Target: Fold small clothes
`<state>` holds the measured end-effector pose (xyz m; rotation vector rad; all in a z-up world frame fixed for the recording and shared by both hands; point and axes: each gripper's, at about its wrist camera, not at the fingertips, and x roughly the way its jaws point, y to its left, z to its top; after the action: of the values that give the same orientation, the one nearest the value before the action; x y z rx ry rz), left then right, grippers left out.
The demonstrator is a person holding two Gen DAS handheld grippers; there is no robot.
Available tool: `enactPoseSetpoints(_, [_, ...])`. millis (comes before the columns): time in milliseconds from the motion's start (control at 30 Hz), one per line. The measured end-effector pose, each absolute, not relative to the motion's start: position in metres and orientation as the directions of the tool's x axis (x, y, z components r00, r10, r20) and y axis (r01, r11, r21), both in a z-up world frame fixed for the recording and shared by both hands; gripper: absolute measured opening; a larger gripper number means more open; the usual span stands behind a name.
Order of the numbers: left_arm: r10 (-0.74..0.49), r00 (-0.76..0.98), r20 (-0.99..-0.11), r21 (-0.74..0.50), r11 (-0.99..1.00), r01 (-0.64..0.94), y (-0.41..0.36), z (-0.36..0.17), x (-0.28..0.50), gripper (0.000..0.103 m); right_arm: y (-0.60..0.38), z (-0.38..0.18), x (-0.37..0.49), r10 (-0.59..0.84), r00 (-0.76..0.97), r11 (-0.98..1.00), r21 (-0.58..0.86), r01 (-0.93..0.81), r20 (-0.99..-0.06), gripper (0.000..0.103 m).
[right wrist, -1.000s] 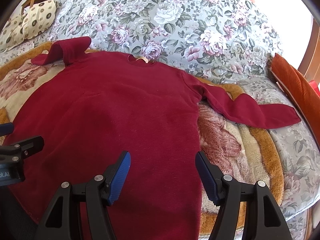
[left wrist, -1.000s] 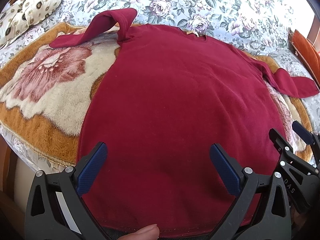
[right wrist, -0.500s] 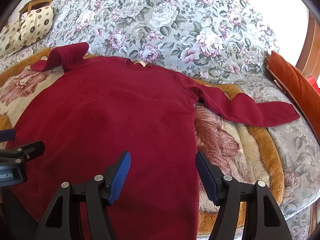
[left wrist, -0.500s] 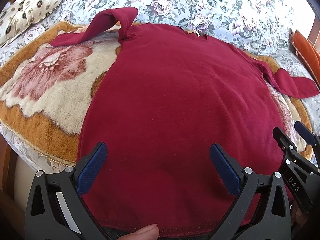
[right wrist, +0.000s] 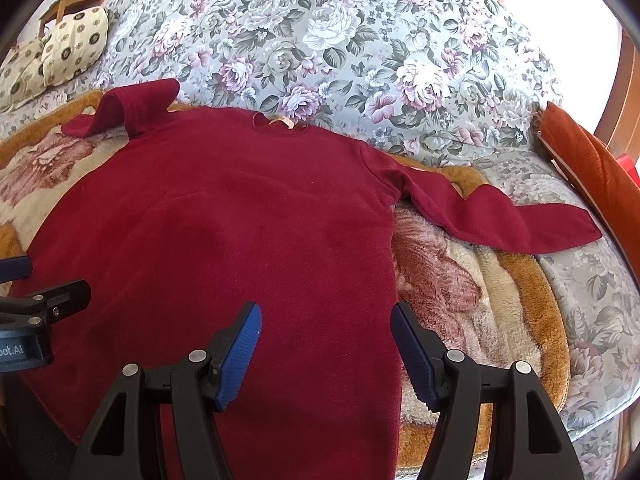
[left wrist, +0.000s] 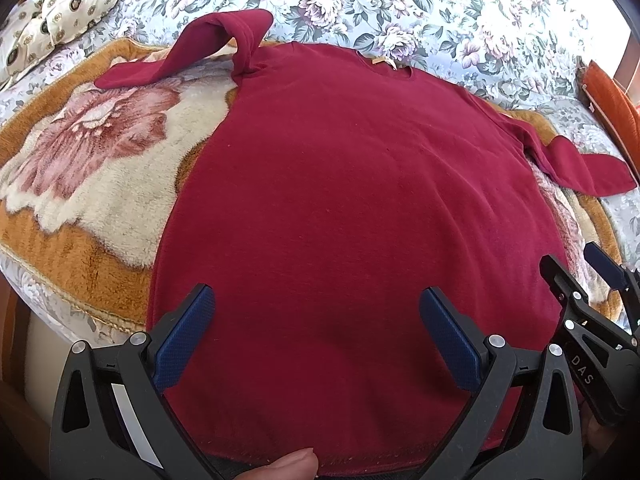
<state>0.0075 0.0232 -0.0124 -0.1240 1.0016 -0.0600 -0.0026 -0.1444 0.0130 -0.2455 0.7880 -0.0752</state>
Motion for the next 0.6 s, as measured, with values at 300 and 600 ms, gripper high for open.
enactPoseSetpoints(300, [-0.118, 0.534, -0.837, -0.144, 0.990, -0.008, 0.0248, -0.0134, 0.0083, 0.103, -0.1444, 0.0133, -0.0025, -0.157, 0.705, 0.969, -0.245, -0.025, -0.691, 0.065])
enactPoseSetpoints(600, [-0.121, 0.533, -0.837, -0.148, 0.989, -0.008, 0.0256, -0.0129, 0.0084, 0.103, -0.1445, 0.0124, -0.0022, -0.156, 0.707, 0.970, -0.244, -0.024, -0.690, 0.065])
